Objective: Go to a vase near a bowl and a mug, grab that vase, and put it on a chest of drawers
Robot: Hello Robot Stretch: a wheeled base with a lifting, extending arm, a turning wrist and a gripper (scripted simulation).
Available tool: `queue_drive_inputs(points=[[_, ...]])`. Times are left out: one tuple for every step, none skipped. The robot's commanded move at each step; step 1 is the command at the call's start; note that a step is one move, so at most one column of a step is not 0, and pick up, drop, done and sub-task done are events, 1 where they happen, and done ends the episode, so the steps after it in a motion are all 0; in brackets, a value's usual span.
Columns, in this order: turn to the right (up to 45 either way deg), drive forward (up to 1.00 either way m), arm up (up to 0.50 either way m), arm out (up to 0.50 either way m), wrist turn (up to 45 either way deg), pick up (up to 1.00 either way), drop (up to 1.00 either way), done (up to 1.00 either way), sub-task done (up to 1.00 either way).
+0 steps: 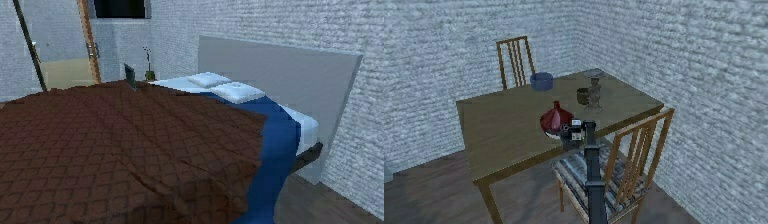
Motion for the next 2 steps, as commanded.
queue_drive_inputs(points=[[0.0,0.00,0.00,0.00,0.0,1.00,0.00,0.00,0.00],[0.0,0.00,0.10,0.00,0.0,0.00,0.00,0.00,0.00]])
